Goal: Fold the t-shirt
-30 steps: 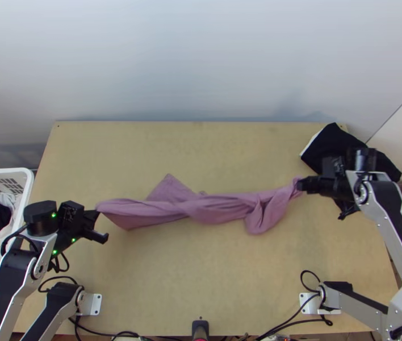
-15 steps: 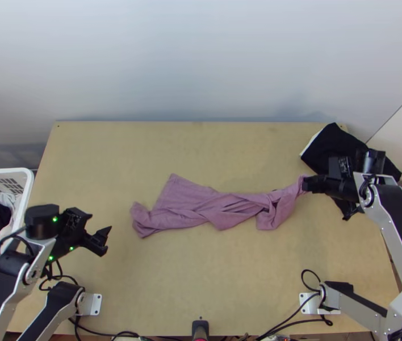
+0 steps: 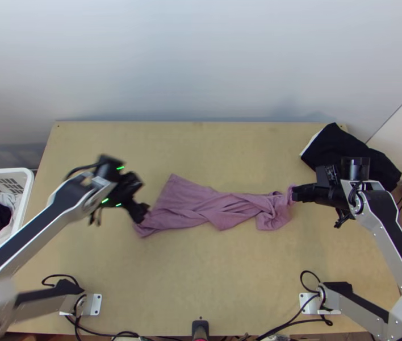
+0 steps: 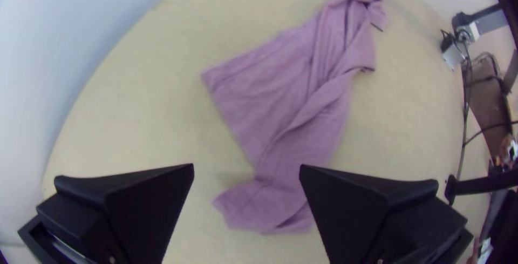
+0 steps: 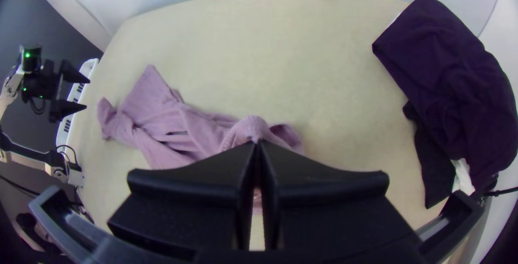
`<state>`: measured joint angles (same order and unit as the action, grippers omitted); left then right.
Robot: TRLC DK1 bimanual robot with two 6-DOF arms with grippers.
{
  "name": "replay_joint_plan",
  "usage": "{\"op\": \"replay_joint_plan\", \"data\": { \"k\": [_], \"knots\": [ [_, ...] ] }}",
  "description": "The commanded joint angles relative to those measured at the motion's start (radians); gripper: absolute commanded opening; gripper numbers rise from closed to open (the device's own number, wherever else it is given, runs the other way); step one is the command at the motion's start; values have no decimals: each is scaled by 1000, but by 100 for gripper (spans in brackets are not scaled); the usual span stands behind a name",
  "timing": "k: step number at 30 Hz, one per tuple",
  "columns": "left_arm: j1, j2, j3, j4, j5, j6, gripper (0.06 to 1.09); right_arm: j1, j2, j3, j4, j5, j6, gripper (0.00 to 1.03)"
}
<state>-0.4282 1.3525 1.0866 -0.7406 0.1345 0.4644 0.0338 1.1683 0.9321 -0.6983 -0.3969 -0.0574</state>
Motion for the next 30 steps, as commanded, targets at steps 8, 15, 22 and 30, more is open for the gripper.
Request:
{"op": "replay_joint_plan", "data": {
  "k": [8,15,22,30],
  "knots": [
    [-57,668,604,-106,96,298,98,40,-25,1,-12,4,13,3],
    [-47,861,835,-215,88,378,98,40,-12,2,-10,4,14,3],
    [-47,922,872,-272,73,436,98,9,-10,4,-4,6,2,3],
    [-27,981,914,-273,45,457,83,6,-13,13,0,6,4,3]
  ]
}}
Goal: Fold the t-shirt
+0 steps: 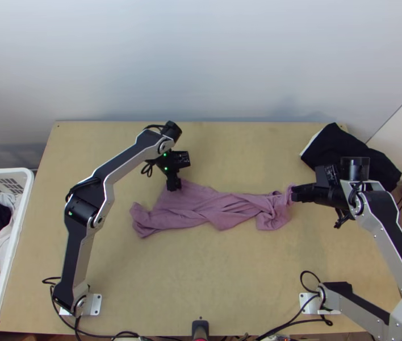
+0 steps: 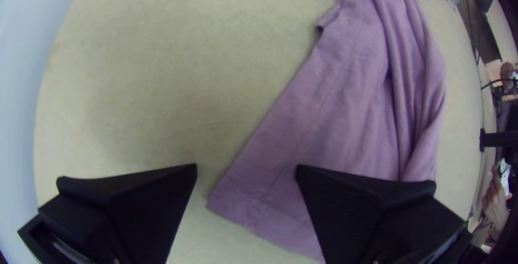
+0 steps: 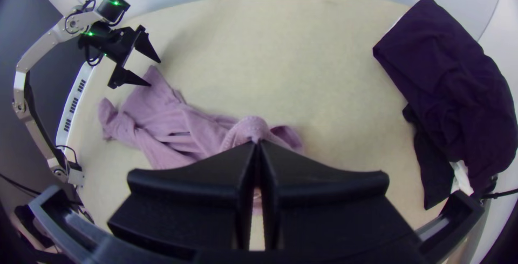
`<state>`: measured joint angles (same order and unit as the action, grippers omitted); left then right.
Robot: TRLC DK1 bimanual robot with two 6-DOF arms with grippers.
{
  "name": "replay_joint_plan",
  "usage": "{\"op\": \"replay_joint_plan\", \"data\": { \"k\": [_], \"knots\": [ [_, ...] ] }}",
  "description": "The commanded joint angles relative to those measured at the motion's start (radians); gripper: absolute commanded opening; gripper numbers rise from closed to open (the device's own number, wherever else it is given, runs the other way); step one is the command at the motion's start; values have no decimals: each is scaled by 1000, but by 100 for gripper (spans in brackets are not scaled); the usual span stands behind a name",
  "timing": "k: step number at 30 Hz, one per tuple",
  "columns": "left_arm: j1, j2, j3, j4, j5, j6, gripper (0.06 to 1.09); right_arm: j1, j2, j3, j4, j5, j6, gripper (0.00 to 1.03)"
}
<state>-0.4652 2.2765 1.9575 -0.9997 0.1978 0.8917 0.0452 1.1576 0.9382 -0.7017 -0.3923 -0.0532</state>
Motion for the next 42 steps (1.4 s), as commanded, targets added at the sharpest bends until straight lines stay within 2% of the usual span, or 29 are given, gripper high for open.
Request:
{"op": "replay_joint_plan", "data": {
  "k": [1,4,6,8,9,15,19,23,34,38,42],
  "knots": [
    [8,63,43,-17,-23,33,78,-5,-2,8,4,1,-2,3],
    [8,80,43,-22,-26,29,64,-7,1,11,4,1,-5,3],
    [8,83,43,-24,-24,12,49,-8,2,16,4,3,-7,3],
    [8,78,41,-39,-20,7,45,-7,4,16,4,3,-7,3],
    [8,74,41,-48,-12,10,38,-7,4,14,4,3,-5,3],
    [8,12,41,-102,17,-8,28,-5,2,16,4,3,0,3],
    [34,-34,41,-146,58,-42,23,-5,-2,19,4,3,1,3],
    [80,-110,35,-174,134,-96,23,10,-18,51,-10,3,10,3],
    [231,-367,34,-166,207,-244,20,56,-7,287,-82,3,42,3],
    [344,-446,78,-149,219,-335,20,-13,-7,416,-79,3,81,3],
    [458,-517,147,-146,278,-415,21,-56,24,545,-74,3,131,3]
  ]
}}
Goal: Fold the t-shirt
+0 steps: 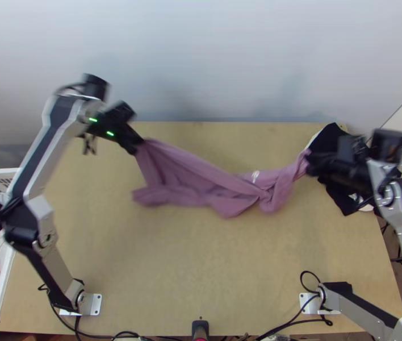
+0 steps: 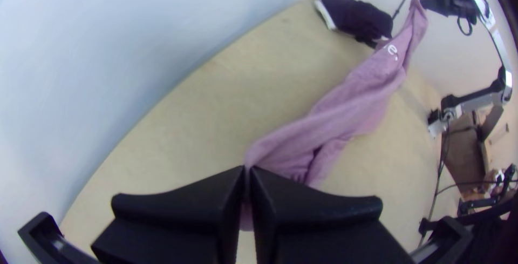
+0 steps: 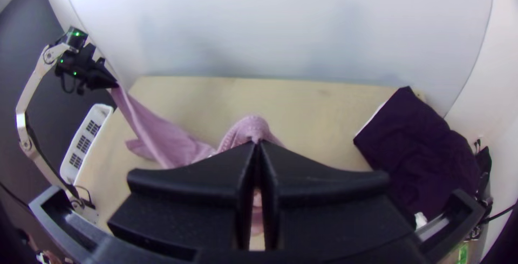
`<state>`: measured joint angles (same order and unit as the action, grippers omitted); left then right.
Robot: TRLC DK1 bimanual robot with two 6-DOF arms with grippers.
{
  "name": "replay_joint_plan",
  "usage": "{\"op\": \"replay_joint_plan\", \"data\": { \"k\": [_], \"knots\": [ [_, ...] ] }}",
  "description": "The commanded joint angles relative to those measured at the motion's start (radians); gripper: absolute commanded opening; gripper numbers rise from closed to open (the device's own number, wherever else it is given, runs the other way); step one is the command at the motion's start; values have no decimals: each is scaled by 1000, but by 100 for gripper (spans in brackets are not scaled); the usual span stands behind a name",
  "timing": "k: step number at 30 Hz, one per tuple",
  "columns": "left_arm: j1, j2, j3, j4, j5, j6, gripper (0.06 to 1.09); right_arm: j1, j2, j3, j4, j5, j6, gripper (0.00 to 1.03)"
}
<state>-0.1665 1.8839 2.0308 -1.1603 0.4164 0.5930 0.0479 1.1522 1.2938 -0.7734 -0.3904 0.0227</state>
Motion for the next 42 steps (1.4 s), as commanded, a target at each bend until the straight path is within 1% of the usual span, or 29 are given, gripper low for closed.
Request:
{"op": "replay_joint_plan", "data": {
  "k": [1,4,7,12,13,14,19,21,24,26,27,31,35,39,42],
  "knots": [
    [180,-144,85,14,68,-122,20,-60,37,216,-7,1,56,3],
    [239,-210,95,14,82,-134,20,-80,52,275,-15,1,82,3],
    [268,-278,92,14,125,-124,20,-86,75,309,-41,-1,115,3],
    [303,-345,91,14,124,-130,20,-49,69,311,-46,-1,135,3],
    [315,-356,88,14,125,-134,16,-45,63,317,-47,-1,137,3],
    [326,-368,85,14,125,-139,10,-39,57,322,-47,-1,138,3],
    [344,-459,52,27,124,-122,10,-17,27,340,-56,-19,135,3],
    [343,-496,52,45,140,-124,10,12,21,354,-70,-45,137,3],
    [315,-557,35,42,208,-98,10,104,1,369,-104,-50,132,3],
    [286,-603,23,39,209,-76,10,173,-22,368,-141,-47,94,3],
    [286,-618,28,37,211,-78,10,182,-31,369,-161,-42,79,3],
    [300,-677,45,17,209,-84,10,170,-68,423,-210,1,79,3],
    [323,-726,34,-6,208,-75,10,109,-109,458,-253,2,79,3],
    [348,-773,-21,-6,209,-59,10,79,-174,404,-264,4,75,3],
    [357,-815,-113,-1,209,-56,10,73,-197,292,-296,2,74,3]
  ]
}}
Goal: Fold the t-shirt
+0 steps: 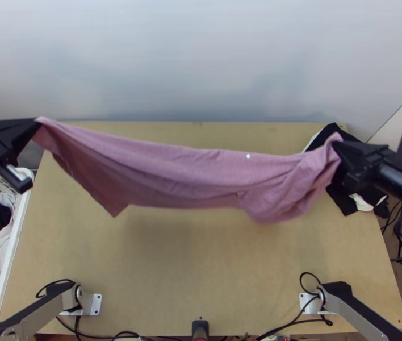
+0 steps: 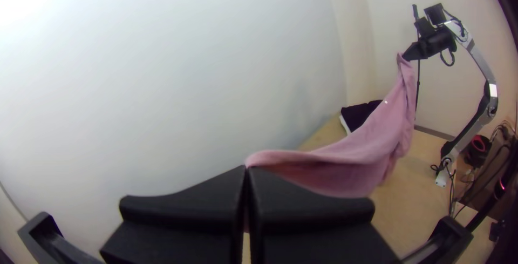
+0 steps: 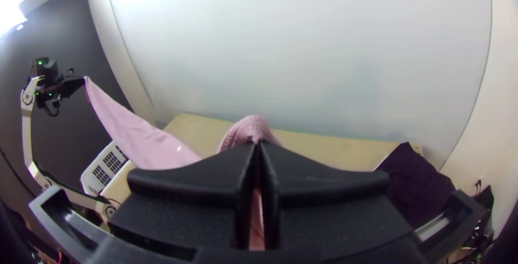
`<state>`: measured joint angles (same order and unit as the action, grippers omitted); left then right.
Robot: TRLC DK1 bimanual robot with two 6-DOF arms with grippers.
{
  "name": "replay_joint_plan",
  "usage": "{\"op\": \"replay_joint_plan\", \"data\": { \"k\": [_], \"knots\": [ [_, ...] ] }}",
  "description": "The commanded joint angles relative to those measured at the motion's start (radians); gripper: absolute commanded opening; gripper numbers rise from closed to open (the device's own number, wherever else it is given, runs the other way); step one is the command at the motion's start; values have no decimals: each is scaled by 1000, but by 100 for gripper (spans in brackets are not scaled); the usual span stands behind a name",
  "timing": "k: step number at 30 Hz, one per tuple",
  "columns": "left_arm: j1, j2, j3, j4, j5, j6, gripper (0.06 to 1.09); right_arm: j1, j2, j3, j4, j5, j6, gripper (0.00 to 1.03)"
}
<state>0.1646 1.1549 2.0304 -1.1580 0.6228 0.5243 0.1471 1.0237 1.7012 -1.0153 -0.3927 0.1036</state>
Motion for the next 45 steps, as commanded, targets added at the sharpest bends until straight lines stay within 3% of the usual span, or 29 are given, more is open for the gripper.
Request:
{"op": "replay_joint_plan", "data": {
  "k": [1,6,12,19,26,30,34,45],
  "knots": [
    [24,-104,-154,-2,3,29,10,-18,-79,-172,-57,3,-7,3],
    [27,-139,-348,50,3,103,10,11,-103,-403,4,9,-16,3],
    [112,-115,-584,61,6,289,10,-75,-53,-607,113,15,-47,3],
    [41,-31,-828,198,-3,296,10,-76,174,-755,299,22,-51,3],
    [-125,85,-981,363,-109,272,10,-69,438,-687,360,28,-62,3],
    [-151,169,-1003,434,-121,224,10,-60,547,-640,365,28,-64,3],
    [-186,210,-1013,492,-133,192,10,-69,648,-591,365,32,-77,13],
    [-243,310,-950,564,-153,114,10,-164,673,-545,296,34,-217,73]
  ]
}}
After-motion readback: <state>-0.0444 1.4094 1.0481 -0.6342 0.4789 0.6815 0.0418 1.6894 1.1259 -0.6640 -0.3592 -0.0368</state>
